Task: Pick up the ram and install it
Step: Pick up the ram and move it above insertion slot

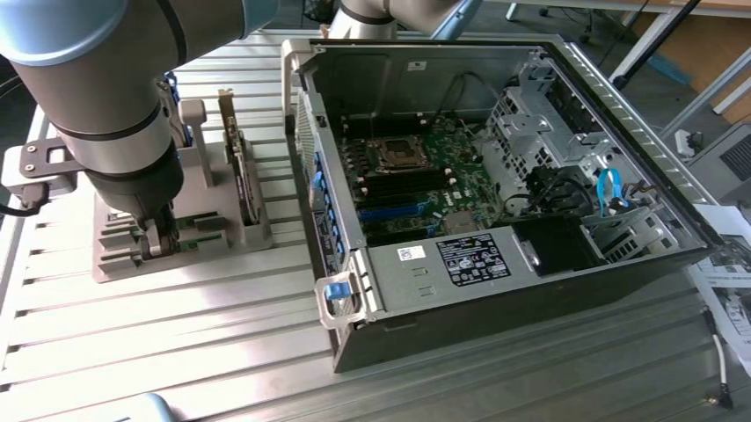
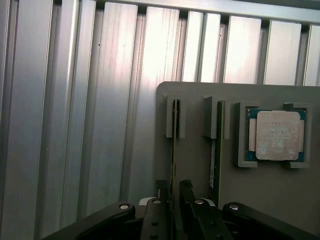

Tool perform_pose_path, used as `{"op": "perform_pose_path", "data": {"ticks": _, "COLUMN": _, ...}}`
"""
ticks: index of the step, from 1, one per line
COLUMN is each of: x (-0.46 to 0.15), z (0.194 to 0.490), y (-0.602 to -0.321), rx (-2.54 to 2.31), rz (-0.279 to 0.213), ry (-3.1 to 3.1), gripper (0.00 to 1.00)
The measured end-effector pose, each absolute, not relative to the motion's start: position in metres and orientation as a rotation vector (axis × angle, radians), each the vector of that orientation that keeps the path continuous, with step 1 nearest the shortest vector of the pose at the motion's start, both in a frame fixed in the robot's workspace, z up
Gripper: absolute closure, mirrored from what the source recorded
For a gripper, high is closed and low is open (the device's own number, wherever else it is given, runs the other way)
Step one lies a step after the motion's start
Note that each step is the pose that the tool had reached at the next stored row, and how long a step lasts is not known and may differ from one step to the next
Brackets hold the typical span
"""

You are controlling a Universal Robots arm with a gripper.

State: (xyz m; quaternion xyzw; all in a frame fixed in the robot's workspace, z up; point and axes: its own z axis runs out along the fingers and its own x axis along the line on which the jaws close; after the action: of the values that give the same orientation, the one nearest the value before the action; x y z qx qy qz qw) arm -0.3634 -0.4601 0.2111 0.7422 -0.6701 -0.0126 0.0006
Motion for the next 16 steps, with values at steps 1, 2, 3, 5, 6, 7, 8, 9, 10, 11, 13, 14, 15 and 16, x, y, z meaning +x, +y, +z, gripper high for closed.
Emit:
{"op": "perform_pose_path", "data": {"ticks": 1, "x": -0.3634, "z": 0.2111, "y": -0.46, "rx": 2.331, "rz": -0.04, "ry": -2.104, "gripper": 0.76}}
{"op": "perform_pose_path", "data": {"ticks": 2, "x": -0.3634, "z": 0.2111, "y": -0.46, "rx": 2.331, "rz": -0.04, "ry": -2.104, "gripper": 0.76}}
{"op": "perform_pose_path", "data": {"ticks": 3, "x": -0.3634, "z": 0.2111, "y": -0.46, "rx": 2.331, "rz": -0.04, "ry": -2.104, "gripper": 0.76}}
{"op": "perform_pose_path", "data": {"ticks": 5, "x": -0.3634, "z": 0.211, "y": -0.46, "rx": 2.331, "rz": -0.04, "ry": -2.104, "gripper": 0.77}}
{"op": "perform_pose_path", "data": {"ticks": 6, "x": -0.3634, "z": 0.2111, "y": -0.4599, "rx": 2.331, "rz": -0.04, "ry": -2.104, "gripper": 0.85}}
{"op": "perform_pose_path", "data": {"ticks": 7, "x": -0.3634, "z": 0.2111, "y": -0.4599, "rx": 2.331, "rz": -0.04, "ry": -2.104, "gripper": 0.85}}
{"op": "perform_pose_path", "data": {"ticks": 8, "x": -0.3634, "z": 0.2111, "y": -0.4599, "rx": 2.331, "rz": -0.039, "ry": -2.104, "gripper": 0.85}}
{"op": "perform_pose_path", "data": {"ticks": 9, "x": -0.3634, "z": 0.2111, "y": -0.4599, "rx": 2.331, "rz": -0.04, "ry": -2.104, "gripper": 0.85}}
{"op": "perform_pose_path", "data": {"ticks": 10, "x": -0.3634, "z": 0.2111, "y": -0.4599, "rx": 2.331, "rz": -0.04, "ry": -2.104, "gripper": 0.85}}
{"op": "perform_pose_path", "data": {"ticks": 11, "x": -0.3634, "z": 0.2111, "y": -0.4598, "rx": 2.331, "rz": -0.039, "ry": -2.104, "gripper": 0.85}}
{"op": "perform_pose_path", "data": {"ticks": 13, "x": -0.3627, "z": 0.2111, "y": -0.4598, "rx": 2.331, "rz": -0.039, "ry": -2.105, "gripper": 0.85}}
{"op": "perform_pose_path", "data": {"ticks": 14, "x": -0.3624, "z": 0.2111, "y": -0.4598, "rx": 2.331, "rz": -0.04, "ry": -2.104, "gripper": 0.85}}
{"op": "perform_pose_path", "data": {"ticks": 15, "x": -0.3623, "z": 0.2111, "y": -0.4599, "rx": 2.331, "rz": -0.04, "ry": -2.104, "gripper": 0.85}}
{"op": "perform_pose_path", "data": {"ticks": 16, "x": -0.3622, "z": 0.2111, "y": -0.4599, "rx": 2.331, "rz": -0.039, "ry": -2.104, "gripper": 0.85}}
